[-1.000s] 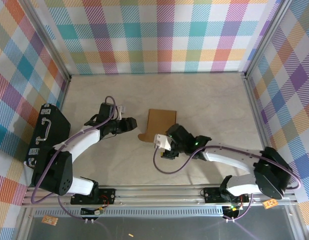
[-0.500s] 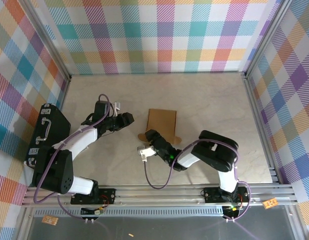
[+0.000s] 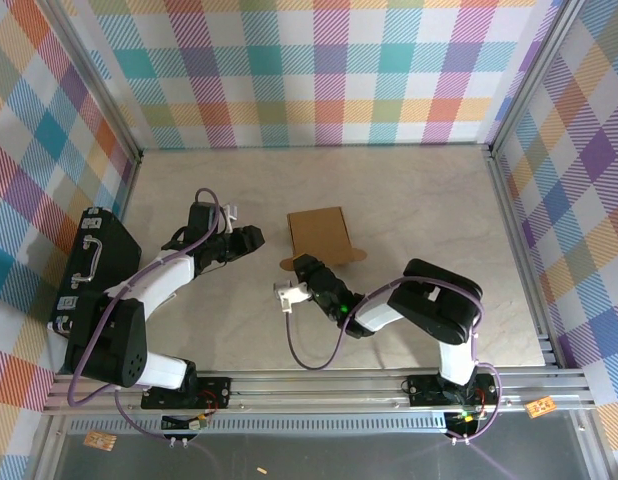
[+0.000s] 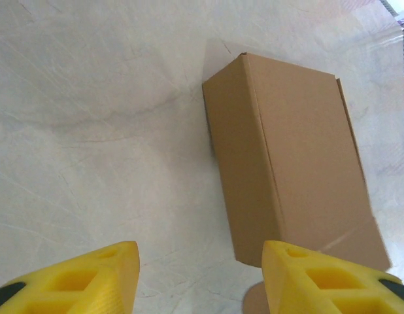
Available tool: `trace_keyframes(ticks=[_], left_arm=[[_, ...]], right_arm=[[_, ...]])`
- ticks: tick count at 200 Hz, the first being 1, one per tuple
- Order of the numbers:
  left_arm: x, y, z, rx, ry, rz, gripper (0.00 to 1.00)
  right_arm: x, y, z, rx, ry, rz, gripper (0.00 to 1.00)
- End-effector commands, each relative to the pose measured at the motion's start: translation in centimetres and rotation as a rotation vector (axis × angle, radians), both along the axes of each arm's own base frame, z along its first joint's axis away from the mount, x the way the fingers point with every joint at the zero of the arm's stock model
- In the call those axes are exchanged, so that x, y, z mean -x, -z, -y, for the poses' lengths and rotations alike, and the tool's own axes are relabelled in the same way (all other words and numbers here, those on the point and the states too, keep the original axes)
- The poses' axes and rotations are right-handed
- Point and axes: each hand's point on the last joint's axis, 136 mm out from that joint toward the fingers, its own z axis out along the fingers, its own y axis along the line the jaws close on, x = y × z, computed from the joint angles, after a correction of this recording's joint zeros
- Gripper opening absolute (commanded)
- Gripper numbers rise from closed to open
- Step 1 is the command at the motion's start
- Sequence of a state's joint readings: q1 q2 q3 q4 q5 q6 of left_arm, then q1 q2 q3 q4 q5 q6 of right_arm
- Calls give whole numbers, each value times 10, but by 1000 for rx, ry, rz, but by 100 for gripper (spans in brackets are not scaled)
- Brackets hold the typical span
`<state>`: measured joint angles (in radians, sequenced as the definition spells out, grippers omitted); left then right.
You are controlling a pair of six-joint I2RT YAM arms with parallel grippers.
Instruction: Fold the paper box
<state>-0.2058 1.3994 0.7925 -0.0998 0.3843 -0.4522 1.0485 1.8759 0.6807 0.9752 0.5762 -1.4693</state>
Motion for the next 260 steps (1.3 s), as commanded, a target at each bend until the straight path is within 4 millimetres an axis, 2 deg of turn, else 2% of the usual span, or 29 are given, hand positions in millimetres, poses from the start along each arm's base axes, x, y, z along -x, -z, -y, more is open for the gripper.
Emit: trace_keyframes(ticks=[1,24,44,59,77,84,113,131,157,190,241,260], left_arm=[[-9,-22,-13,-77,2,145,52],[2,-40,-3,-188,193,360,56],[28,-58,20,-376,464,744,64],[36,-74,21,-468,499,976,65],[51,-88,35,-488,570,1240,68],[53,-86,40,-502,596,1271,72],[75,-39,72,-618,834,1274,76],[83,-35,86,-594,849,1344,84],[92,-16,109,-634,985,1348,86],[88,-12,114,-642,973,1389,87],[80,-1,145,-612,990,1469,88],[73,-4,149,-599,916,1528,89]], right_arm=[[-1,-26,-1,-68,30,-80,17],[12,-25,12,-74,65,-301,11],[22,-36,20,-106,63,-389,7],[26,-39,29,-108,76,-454,7],[31,-42,34,-115,72,-479,8],[34,-42,37,-115,70,-502,8],[50,-52,42,-150,31,-575,7],[56,-58,45,-166,18,-616,7],[62,-63,51,-157,14,-658,7],[64,-75,57,-182,16,-650,8],[65,-80,59,-202,22,-655,8],[68,-83,60,-202,11,-654,8]])
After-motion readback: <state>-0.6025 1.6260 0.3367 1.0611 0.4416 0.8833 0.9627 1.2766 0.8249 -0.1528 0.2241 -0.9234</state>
